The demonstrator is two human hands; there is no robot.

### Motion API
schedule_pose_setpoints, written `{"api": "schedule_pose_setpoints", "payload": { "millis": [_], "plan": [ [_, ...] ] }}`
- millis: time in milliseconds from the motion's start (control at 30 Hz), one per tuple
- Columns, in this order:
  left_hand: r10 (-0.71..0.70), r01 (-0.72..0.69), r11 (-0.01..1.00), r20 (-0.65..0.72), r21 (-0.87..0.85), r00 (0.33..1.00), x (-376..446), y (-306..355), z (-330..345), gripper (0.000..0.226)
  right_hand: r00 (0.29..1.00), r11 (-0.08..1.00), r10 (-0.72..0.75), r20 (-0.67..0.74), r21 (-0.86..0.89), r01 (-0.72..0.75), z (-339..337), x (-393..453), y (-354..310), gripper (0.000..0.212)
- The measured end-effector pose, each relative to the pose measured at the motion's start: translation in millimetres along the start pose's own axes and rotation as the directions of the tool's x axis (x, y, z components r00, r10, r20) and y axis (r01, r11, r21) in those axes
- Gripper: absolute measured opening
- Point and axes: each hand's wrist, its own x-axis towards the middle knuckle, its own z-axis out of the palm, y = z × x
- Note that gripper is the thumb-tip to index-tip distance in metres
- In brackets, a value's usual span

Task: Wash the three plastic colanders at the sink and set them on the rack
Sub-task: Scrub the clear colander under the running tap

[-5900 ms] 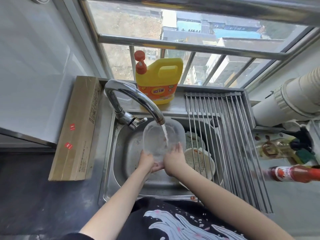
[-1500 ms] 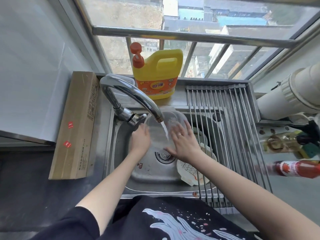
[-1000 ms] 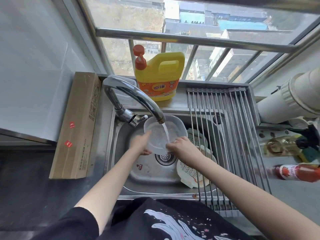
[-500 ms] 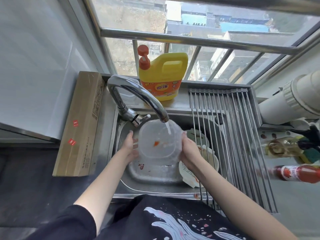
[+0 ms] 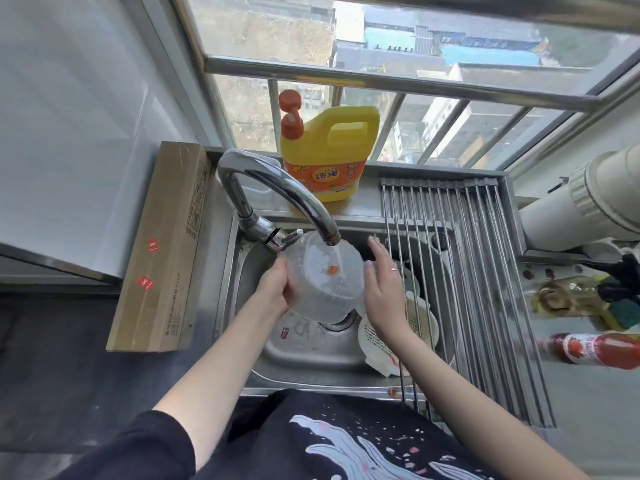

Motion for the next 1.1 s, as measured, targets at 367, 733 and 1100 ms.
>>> {"api": "schedule_pose_setpoints", "payload": {
  "millis": [367, 733, 1100],
  "plan": [
    [0.005, -0.006, 0.998, -0.014, -0.057, 1.000, -3, -14, 2, 0.033, 0.878, 0.705, -0.133, 0.459, -0.579, 0.409, -6, -5, -3, 0.072],
    [0.004, -0.006, 1.000, 0.103, 0.019, 0.995, -23, -20, 11, 0.045, 0.681, 0.764, -0.321, 0.658, -0.245, 0.597, 9, -21, -15, 0.059],
    [0.140, -0.138, 0.984, -0.007, 0.108, 0.990, -15, -14, 1, 0.040, 0.792, 0.805, -0.268, 0.549, -0.324, 0.498, 37, -10, -22, 0.069]
  ]
}}
